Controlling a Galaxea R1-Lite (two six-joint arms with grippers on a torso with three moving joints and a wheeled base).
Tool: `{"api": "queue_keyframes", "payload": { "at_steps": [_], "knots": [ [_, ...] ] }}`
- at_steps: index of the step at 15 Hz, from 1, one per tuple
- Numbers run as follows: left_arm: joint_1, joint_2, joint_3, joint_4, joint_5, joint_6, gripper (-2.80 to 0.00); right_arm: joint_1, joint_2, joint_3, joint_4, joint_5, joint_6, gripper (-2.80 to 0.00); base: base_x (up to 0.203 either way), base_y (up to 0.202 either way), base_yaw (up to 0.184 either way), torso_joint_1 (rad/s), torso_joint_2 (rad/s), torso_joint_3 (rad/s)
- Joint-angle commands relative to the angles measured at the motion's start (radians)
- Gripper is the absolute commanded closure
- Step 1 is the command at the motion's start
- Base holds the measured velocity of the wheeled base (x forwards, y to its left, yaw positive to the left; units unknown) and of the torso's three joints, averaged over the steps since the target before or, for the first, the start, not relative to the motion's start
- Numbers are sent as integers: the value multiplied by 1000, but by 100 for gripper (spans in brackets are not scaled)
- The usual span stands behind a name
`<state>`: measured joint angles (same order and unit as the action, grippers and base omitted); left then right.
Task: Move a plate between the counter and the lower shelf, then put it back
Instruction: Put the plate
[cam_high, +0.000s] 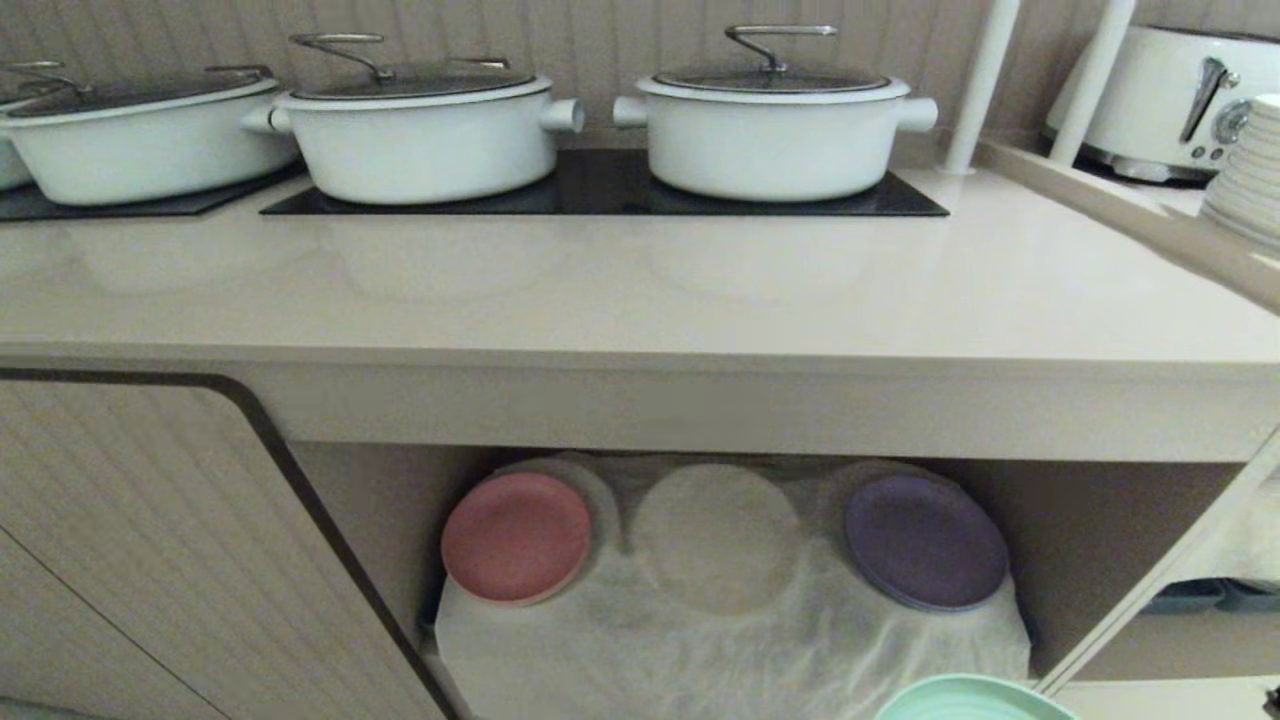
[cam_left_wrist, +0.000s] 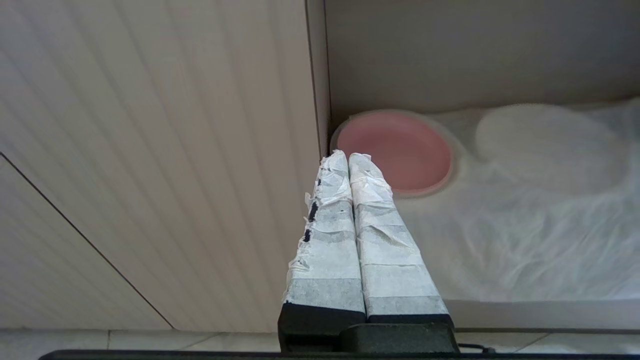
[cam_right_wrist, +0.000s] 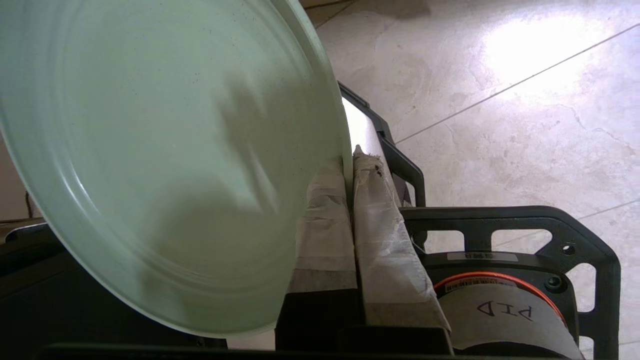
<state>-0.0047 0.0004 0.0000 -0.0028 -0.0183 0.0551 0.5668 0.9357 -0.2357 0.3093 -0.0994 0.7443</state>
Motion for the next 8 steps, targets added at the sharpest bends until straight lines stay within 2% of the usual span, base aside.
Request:
{"api": "queue_keyframes", "payload": {
  "at_steps": [1,8],
  "knots": [
    [0,0,0,0,0,0,0,1,2,0,2,0,4,0,0,0,0,206,-480,-278],
    [0,0,0,0,0,0,0,4,2,-2,1,0,4,0,0,0,0,219,-496,-283]
  ]
}}
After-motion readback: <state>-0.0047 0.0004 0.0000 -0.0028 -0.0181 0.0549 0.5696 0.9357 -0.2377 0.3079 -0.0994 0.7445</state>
